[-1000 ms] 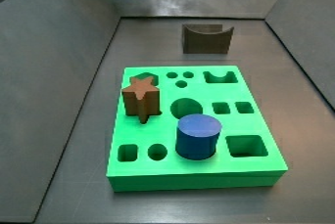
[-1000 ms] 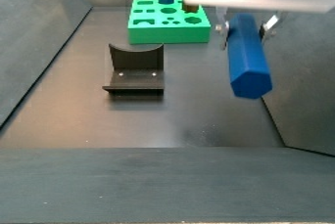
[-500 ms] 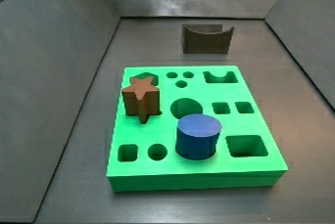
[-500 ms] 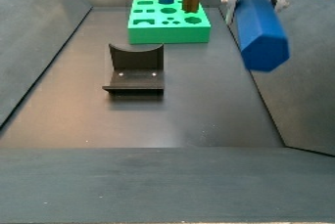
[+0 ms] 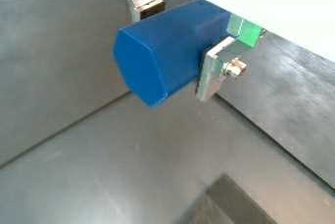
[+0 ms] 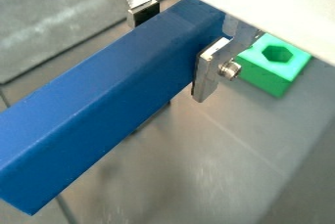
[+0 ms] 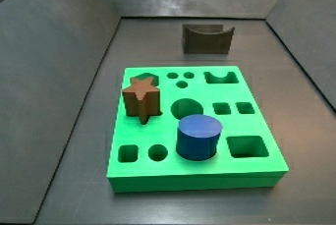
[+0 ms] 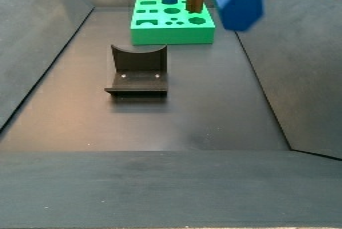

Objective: Pick up the hexagon object. Move up. Place the hexagon object on the fixture. Regrasp the hexagon object. Move to above the board. Insert the hexagon object.
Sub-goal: Place the hexagon object on the fixture.

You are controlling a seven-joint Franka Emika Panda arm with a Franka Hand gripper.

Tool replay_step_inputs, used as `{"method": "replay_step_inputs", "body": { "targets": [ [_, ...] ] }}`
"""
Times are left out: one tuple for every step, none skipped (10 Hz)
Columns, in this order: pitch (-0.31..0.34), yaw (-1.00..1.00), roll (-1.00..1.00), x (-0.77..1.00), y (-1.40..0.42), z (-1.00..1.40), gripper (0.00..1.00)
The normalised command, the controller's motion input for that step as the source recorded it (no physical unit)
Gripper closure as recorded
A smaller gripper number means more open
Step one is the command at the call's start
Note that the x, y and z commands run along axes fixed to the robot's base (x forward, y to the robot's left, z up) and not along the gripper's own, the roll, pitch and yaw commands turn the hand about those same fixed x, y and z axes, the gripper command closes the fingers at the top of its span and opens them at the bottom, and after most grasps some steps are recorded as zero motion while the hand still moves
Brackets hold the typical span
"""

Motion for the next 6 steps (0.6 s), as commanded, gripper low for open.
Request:
{"method": "replay_step_inputs", "body": {
  "targets": [
    [0.035, 0.08, -0.02, 1.00, -0.36, 0.16, 1.00],
    [0.067, 0.06, -0.03, 1.00, -0.34, 0.15, 1.00],
    [0.086, 0.05, -0.03, 1.00, -0.33, 0.14, 1.00],
    [0.128, 0.03, -0.04, 1.00, -0.29, 0.13, 1.00],
    [0.140, 0.03, -0.04, 1.00, -0.27, 0.12, 1.00],
    [0.151, 0.03, -0.04, 1.00, -0.25, 0.11, 1.00]
  ]
}}
